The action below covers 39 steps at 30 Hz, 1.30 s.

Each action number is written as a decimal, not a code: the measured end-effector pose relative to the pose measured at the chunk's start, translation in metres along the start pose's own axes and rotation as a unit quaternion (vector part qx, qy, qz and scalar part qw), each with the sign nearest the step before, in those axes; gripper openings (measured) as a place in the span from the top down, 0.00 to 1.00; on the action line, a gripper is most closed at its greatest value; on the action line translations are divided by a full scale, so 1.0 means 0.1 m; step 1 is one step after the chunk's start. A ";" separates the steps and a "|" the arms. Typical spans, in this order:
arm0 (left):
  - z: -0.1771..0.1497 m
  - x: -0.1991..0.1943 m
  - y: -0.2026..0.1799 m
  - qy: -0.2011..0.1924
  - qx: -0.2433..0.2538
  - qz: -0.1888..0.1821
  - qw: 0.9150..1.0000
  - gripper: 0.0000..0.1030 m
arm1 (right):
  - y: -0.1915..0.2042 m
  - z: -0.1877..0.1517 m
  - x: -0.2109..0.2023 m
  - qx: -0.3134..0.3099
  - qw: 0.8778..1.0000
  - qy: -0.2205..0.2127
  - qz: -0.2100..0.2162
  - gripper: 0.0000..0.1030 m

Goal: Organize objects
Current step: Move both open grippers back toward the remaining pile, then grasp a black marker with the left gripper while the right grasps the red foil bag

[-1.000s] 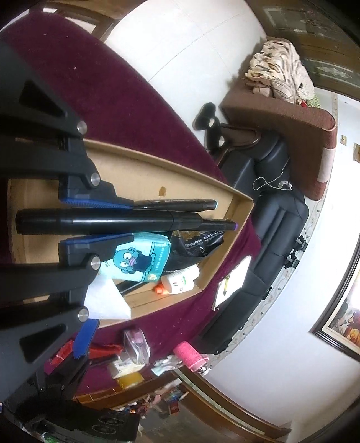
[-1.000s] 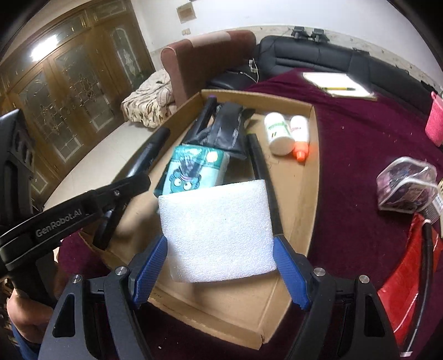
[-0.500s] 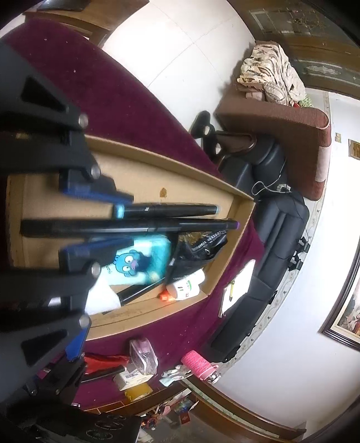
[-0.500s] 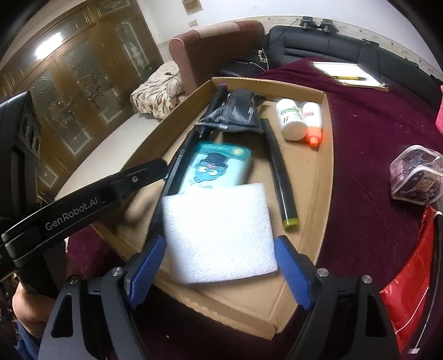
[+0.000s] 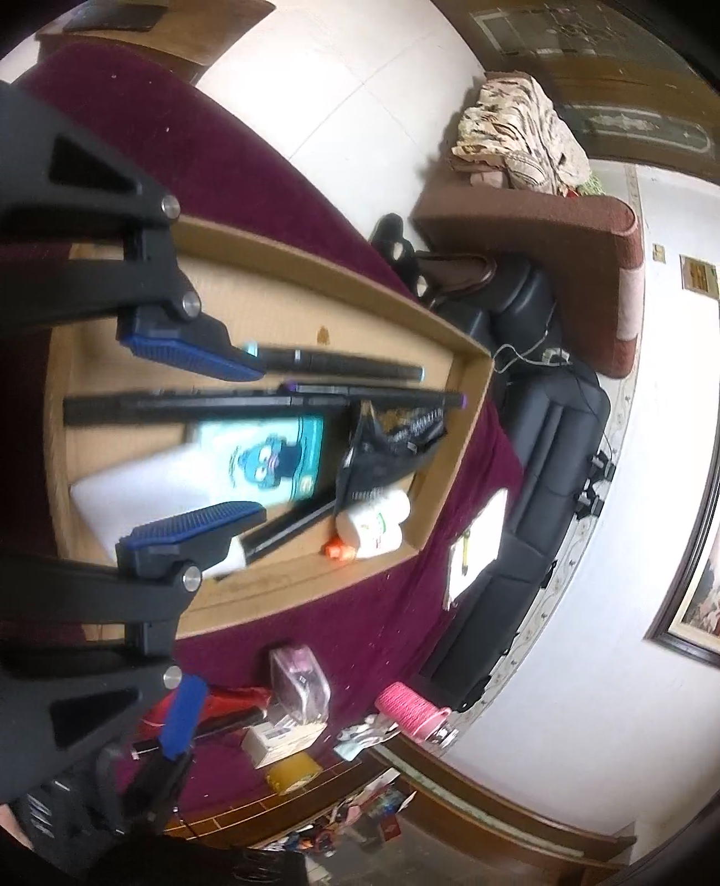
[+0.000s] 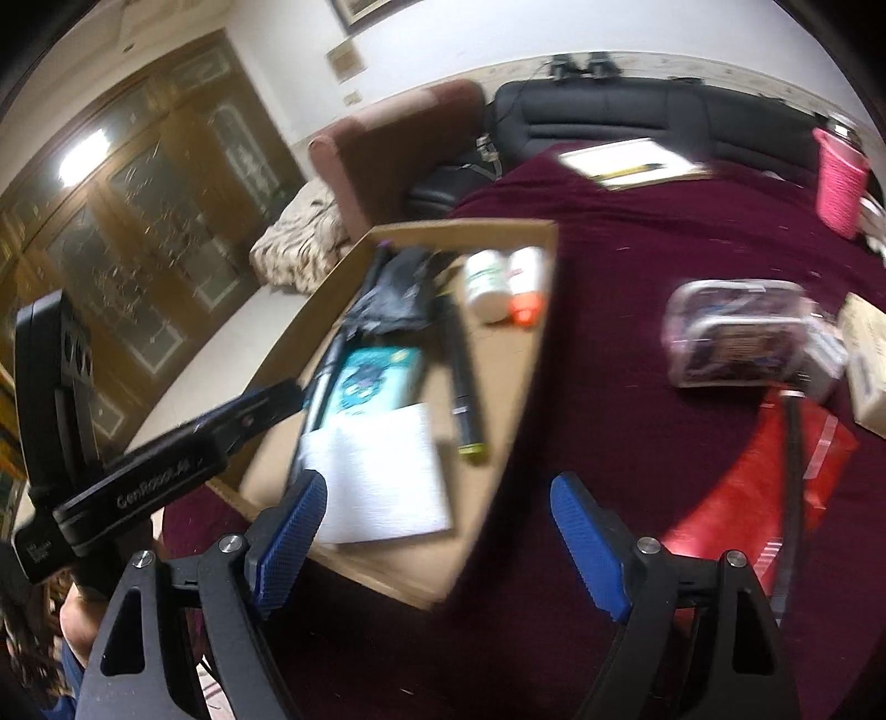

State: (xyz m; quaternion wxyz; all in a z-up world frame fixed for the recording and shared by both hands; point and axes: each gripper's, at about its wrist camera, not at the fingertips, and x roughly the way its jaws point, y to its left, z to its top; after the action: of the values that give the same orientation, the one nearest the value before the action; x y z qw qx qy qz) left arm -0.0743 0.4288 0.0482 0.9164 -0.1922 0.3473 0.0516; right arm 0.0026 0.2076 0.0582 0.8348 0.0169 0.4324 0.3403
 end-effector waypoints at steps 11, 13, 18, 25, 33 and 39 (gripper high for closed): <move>-0.17 0.07 -0.92 0.041 0.078 -0.058 0.994 0.57 | -1.54 -0.13 -0.81 0.162 0.976 -0.096 -0.106 0.11; -0.24 0.15 -1.21 0.065 0.098 -0.085 0.989 0.57 | -1.84 -0.23 -0.83 0.208 0.967 -0.103 -0.107 0.11; -0.42 0.33 -1.79 0.111 0.123 -0.135 0.977 0.58 | -2.18 -0.35 -0.82 0.280 0.950 -0.096 -0.094 0.11; -0.56 0.58 -2.31 0.137 0.165 -0.124 0.969 0.58 | -2.16 -0.35 -0.89 0.286 0.946 -0.108 -0.105 0.11; -0.69 0.91 -2.56 0.133 0.202 -0.082 0.967 0.75 | -2.17 -0.37 -0.89 0.281 0.948 -0.105 -0.108 0.11; -0.64 0.74 -2.19 0.130 0.166 -0.103 0.972 0.86 | -2.09 -0.35 -0.73 0.264 0.956 -0.073 -0.106 0.11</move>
State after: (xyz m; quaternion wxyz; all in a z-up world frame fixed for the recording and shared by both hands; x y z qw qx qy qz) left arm -0.0081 0.2000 0.0255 0.8829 -0.0772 0.4455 -0.1265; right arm 0.0635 -0.0045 0.0206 0.8611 0.2153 0.4442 0.1215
